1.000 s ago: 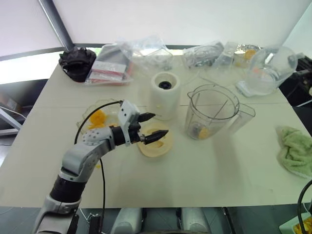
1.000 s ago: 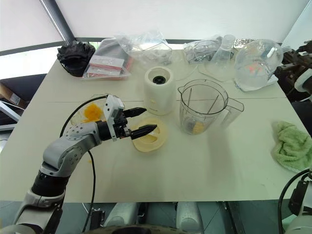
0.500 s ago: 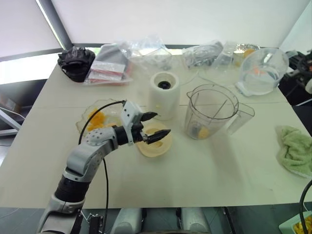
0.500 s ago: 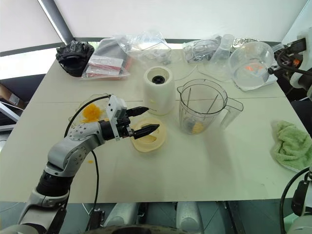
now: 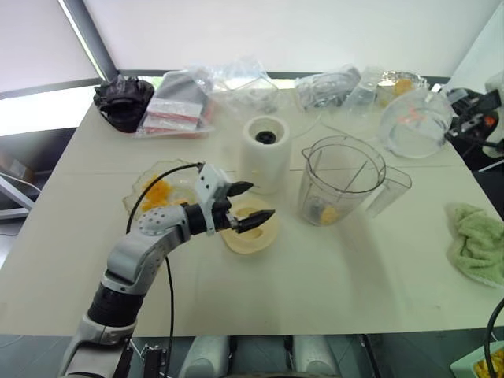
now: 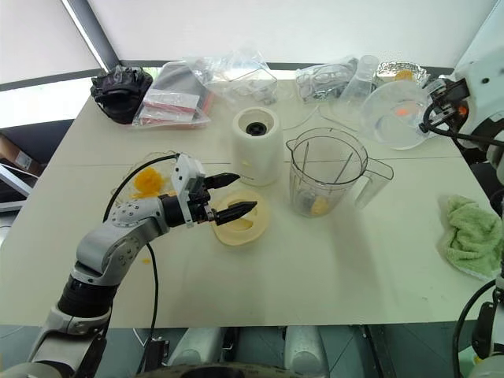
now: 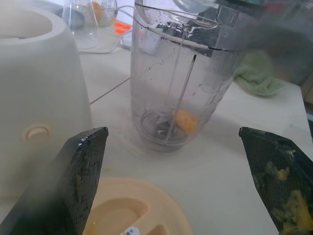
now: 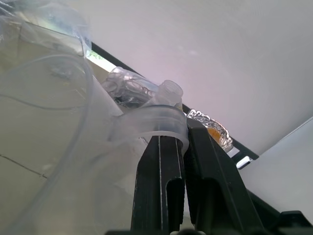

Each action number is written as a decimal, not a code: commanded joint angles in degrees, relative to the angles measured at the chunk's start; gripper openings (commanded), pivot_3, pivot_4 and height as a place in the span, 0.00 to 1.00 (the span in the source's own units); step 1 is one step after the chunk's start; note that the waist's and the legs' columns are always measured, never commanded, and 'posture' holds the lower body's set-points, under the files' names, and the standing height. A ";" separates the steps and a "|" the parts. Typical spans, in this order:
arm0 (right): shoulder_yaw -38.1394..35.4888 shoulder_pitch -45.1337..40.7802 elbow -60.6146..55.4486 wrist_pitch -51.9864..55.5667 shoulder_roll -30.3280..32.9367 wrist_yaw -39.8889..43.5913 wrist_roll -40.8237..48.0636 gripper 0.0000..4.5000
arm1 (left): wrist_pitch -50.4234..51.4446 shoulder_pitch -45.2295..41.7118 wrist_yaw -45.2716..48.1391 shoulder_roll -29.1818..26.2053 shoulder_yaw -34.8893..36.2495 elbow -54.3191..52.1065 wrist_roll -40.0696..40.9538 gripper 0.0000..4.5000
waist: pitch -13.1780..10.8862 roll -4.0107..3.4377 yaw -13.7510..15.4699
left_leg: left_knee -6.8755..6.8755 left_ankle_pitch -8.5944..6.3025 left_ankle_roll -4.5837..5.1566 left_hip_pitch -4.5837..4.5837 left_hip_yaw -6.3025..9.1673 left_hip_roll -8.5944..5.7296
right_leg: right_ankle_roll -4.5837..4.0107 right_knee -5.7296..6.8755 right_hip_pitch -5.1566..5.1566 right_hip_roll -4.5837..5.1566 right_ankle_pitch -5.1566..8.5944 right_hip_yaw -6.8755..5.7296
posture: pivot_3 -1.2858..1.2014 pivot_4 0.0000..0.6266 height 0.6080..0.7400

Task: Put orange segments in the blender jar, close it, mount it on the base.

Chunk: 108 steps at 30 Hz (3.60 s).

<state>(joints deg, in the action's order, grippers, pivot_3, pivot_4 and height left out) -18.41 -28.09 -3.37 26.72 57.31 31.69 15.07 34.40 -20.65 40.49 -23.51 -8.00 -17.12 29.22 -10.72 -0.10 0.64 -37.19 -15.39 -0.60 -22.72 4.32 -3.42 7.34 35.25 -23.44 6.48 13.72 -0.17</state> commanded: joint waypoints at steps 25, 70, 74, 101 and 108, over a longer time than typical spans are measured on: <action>1.91 0.92 -6.07 -10.31 0.88 2.37 -9.41 0.00 | 1.12 -0.53 -0.19 -1.18 0.54 -3.57 0.02 1.00 | 0.00 0.00 -0.02 | -0.04 0.02 -0.04 0.03 0.00 0.00 | 0.00 0.10 0.00 0.00 0.00 0.00 | 0.52 0.24 1.00; 3.90 -3.71 -3.35 -18.28 2.20 4.36 -16.26 0.00 | 1.36 -0.50 -0.91 -0.29 0.41 -3.68 0.34 1.00 | 0.01 -0.01 -0.05 | -0.10 0.03 -0.06 0.09 0.00 0.00 | -0.01 0.26 0.02 0.00 -0.01 0.01 | 0.52 0.24 1.00; 3.96 -3.82 -3.00 -19.38 2.41 4.45 -16.89 0.00 | 1.37 -0.55 -0.88 -0.25 0.42 -3.64 0.27 1.00 | 0.01 -0.01 -0.06 | -0.11 0.03 -0.06 0.09 0.00 0.00 | -0.01 0.26 0.02 0.00 -0.01 0.00 | 0.52 0.24 1.00; -11.08 -7.20 -0.62 20.84 -8.76 -5.72 -0.90 0.00 | 1.55 -0.74 -0.71 -0.53 0.21 -3.58 -0.16 1.00 | 0.03 0.01 -0.02 | -0.14 0.04 -0.06 0.09 0.01 0.00 | -0.02 0.29 0.03 0.00 -0.02 0.01 | 0.52 0.24 1.00; -21.82 -7.77 3.42 29.53 -14.95 -14.26 3.78 0.00 | 1.79 -0.45 -0.71 -1.11 0.37 -3.87 0.01 1.00 | 0.05 -0.03 0.01 | -0.15 0.04 -0.06 0.09 0.01 -0.02 | -0.03 0.35 0.03 0.00 -0.02 0.01 | 0.52 0.24 1.00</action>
<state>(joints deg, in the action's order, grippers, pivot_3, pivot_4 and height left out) -35.88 -34.65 0.38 55.36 42.54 19.77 17.25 36.21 -20.72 39.58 -24.29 -8.18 -18.92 29.14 -10.66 -0.13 0.65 -37.35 -15.35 -0.66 -22.63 4.33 -3.44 7.31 35.62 -23.42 6.48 13.70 -0.16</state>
